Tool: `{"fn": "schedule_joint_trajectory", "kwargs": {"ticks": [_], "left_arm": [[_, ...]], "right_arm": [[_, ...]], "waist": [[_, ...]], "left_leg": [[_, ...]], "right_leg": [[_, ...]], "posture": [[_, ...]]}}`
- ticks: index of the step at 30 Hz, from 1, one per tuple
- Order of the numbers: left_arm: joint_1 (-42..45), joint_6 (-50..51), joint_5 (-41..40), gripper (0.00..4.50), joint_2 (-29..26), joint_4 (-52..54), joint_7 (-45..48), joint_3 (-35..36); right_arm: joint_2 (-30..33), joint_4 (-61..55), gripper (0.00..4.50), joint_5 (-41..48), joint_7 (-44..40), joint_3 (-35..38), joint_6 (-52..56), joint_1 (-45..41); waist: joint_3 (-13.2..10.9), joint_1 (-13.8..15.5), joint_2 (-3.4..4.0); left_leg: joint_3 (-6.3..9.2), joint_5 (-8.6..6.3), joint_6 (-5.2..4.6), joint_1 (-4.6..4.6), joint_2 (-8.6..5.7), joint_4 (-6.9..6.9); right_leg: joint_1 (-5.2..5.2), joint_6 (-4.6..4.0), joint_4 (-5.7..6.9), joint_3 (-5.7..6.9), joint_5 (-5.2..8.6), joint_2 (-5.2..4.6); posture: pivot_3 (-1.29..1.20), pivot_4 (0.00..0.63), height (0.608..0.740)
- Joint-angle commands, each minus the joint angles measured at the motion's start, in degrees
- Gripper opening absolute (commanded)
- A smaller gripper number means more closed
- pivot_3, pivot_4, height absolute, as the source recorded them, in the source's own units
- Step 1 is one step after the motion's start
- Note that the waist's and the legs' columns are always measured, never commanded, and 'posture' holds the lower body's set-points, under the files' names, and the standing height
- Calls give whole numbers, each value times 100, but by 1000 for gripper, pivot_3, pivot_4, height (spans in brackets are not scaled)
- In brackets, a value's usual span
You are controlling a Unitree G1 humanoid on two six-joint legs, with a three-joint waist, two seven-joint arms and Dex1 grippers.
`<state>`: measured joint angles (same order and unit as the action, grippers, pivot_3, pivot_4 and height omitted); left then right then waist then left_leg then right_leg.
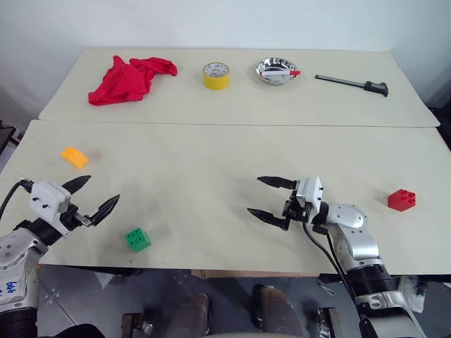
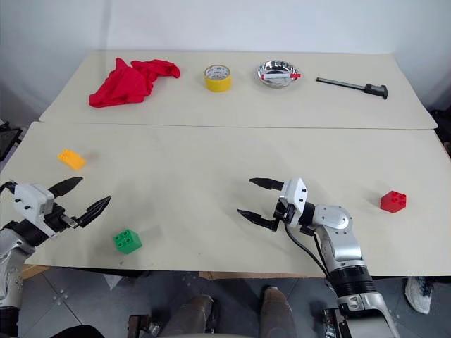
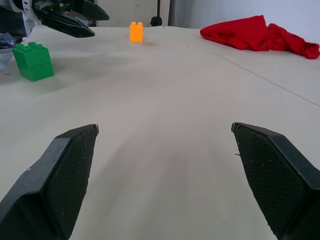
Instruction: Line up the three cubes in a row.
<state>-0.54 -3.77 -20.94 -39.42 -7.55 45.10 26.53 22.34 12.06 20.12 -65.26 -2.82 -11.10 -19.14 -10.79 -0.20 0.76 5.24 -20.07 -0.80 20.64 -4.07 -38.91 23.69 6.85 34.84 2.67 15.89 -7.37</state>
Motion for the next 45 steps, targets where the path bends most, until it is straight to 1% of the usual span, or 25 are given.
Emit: {"fn": "schedule_joint_trajectory", "kwargs": {"ticks": [1, 4, 5, 7, 9, 11, 13, 14, 15, 16, 18, 20, 22, 24, 26, 27, 30, 32, 34, 37, 39, 42, 45], "left_arm": [[-67, -6, 12, 4466, -102, 131, -10, 58], [-89, 136, -192, 4466, -41, 379, -21, 136], [-192, 216, -312, 4466, -115, 623, 200, 93], [-361, 351, -426, 4466, -243, 1363, 507, -145], [-247, 803, -727, 4466, -270, 2103, 566, -479], [49, 1343, -985, 4466, -369, 2715, 638, -941], [236, 1698, -1116, 4466, -488, 3031, 796, -1255], [378, 1876, -1168, 4466, -496, 3127, 822, -1437], [510, 2012, -1156, 4466, -470, 3158, 825, -1645], [646, 2077, -1117, 4466, -373, 3163, 792, -1851], [769, 2122, -999, 4466, -250, 3165, 765, -2140], [848, 2068, -815, 4466, -159, 3119, 837, -2461], [962, 2013, -699, 4466, -76, 3084, 883, -2671], [1111, 1994, -623, 4466, 7, 3035, 906, -2824], [1237, 1902, -488, 4466, 35, 2937, 974, -2919], [1279, 1894, -463, 4466, 35, 2895, 1008, -2934], [1369, 1859, -435, 4466, 33, 2777, 1072, -2911], [1385, 1896, -440, 4466, -6, 2754, 1159, -2937], [1393, 1954, -460, 4466, -36, 2760, 1243, -2970], [1422, 1902, -377, 4466, 25, 2757, 1236, -3000], [1429, 1888, -338, 4466, 49, 2755, 1229, -3019], [1406, 1866, -292, 4466, 64, 2764, 1220, -3014], [1371, 1853, -267, 4466, 59, 2775, 1208, -2990]], "right_arm": [[68, -162, 4500, 36, -20, 40, -53, 20], [83, -317, 4500, 114, 35, 106, 2, 77], [121, -483, 4500, 214, 110, 208, 107, 113], [225, -950, 4500, 488, 444, 575, 402, 199], [455, -1435, 4500, 744, 749, 1005, 744, 448], [803, -1974, 4500, 905, 1066, 1592, 1036, 891], [1020, -2426, 4500, 1039, 1421, 2109, 1299, 1316], [1085, -2583, 4500, 1085, 1649, 2499, 1390, 1610], [1103, -2710, 4500, 1098, 1889, 3044, 1444, 2049], [1012, -2698, 4500, 1044, 2199, 3654, 1368, 2479], [811, -2546, 4500, 1031, 2674, 4449, 1276, 3072], [621, -2113, 4500, 994, 2951, 4866, 1171, 3469], [566, -1759, 4500, 770, 3063, 4928, 1078, 3718], [533, -1446, 4500, 619, 3269, 4954, 1017, 3788], [547, -1474, 4500, 645, 3454, 4913, 1147, 3744], [568, -1599, 4500, 702, 3540, 4867, 1267, 3676], [751, -2092, 4500, 1006, 3863, 4672, 2041, 3341], [929, -2333, 4500, 1260, 4284, 4580, 2802, 2923], [1075, -2452, 4500, 1366, 4634, 4504, 3392, 2612], [1262, -2487, 4500, 1278, 5258, 4131, 4381, 2016], [1265, -2490, 4500, 1233, 5523, 4009, 4733, 1761], [1243, -2494, 4500, 1039, 5969, 3798, 5267, 1518], [1194, -2494, 4500, 917, 6099, 3651, 5448, 1483]], "waist": [[0, 0, 0], [0, 0, 0], [0, 0, 0], [-1, 3, 0], [-2, 59, 1], [-3, 182, 5], [-1, 211, 2], [0, 190, 3], [1, 180, 6], [2, 190, 8], [4, 220, 12], [4, 192, 12], [3, 125, 10], [0, 61, 5], [-3, 7, 0], [-1, -14, 7], [0, -59, 9], [0, -65, 9], [0, -52, 9], [1, 23, 7], [1, 65, 7], [2, 146, 8], [2, 175, 8]], "left_leg": [[0, 0, 0, 0, 0, 0], [0, 0, 0, 0, 0, 0], [0, 0, 0, 0, 0, 0], [0, 0, -1, 1, 0, 1], [4, -1, -2, 6, -2, 1], [20, 1, -7, 16, -12, -6], [43, 3, -11, 36, -18, -13], [44, 3, -11, 39, -19, -13], [41, 3, -11, 39, -19, -8], [40, 3, -11, 39, -18, -3], [43, 3, -10, 39, -16, 5], [29, 3, -10, 37, -15, 14], [-7, 6, -15, 30, -14, 14], [-56, 9, -20, 7, -9, 18], [-109, 21, -29, -45, -1, 57], [-124, 33, -31, -56, -3, 80], [-149, 37, -30, -82, 7, 86], [-153, 38, -27, -92, 12, 86], [-153, 40, -22, -88, 15, 85], [-151, 39, -20, -77, 16, 85], [-134, 41, -17, -47, 16, 77], [-133, 41, -18, -30, 13, 76], [-133, 39, -22, -21, 9, 78]], "right_leg": [[0, 0, 0, 0, 0, 0], [0, 0, 0, 0, 0, 0], [0, 0, 1, -1, 0, 0], [0, 0, 0, -2, 0, -3], [-1, 0, -6, -9, 0, -9], [-3, 0, -9, -25, 0, -14], [-2, 0, -18, -41, 0, -14], [0, 0, -21, -47, 0, -11], [1, 0, -23, -50, 0, -10], [3, 0, -24, -50, 0, -8], [4, 1, -24, -44, 0, -3], [6, 2, -32, -45, 0, 3], [4, 13, -43, -46, -4, 11], [-3, 43, -51, -79, -14, 19], [-24, 77, -80, -134, -22, 20], [-27, 92, -90, -154, -31, 19], [-27, 100, -76, -184, -36, 25], [-26, 100, -68, -195, -36, 30], [-22, 99, -66, -199, -36, 32], [-11, 96, -71, -203, -35, 33], [6, 95, -76, -207, -35, 33], [20, 94, -74, -203, -35, 33], [22, 95, -75, -192, -35, 33]], "posture": [[0, 150, 740], [0, 150, 740], [0, 150, 740], [0, 150, 740], [0, 150, 740], [0, 150, 740], [0, 150, 740], [0, 150, 740], [0, 150, 740], [0, 150, 740], [0, 150, 740], [0, 150, 740], [0, 150, 740], [0, 150, 740], [0, 150, 740], [0, 150, 740], [0, 150, 740], [0, 150, 740], [0, 150, 740], [0, 150, 740], [0, 150, 740], [0, 150, 740], [0, 150, 740]]}}
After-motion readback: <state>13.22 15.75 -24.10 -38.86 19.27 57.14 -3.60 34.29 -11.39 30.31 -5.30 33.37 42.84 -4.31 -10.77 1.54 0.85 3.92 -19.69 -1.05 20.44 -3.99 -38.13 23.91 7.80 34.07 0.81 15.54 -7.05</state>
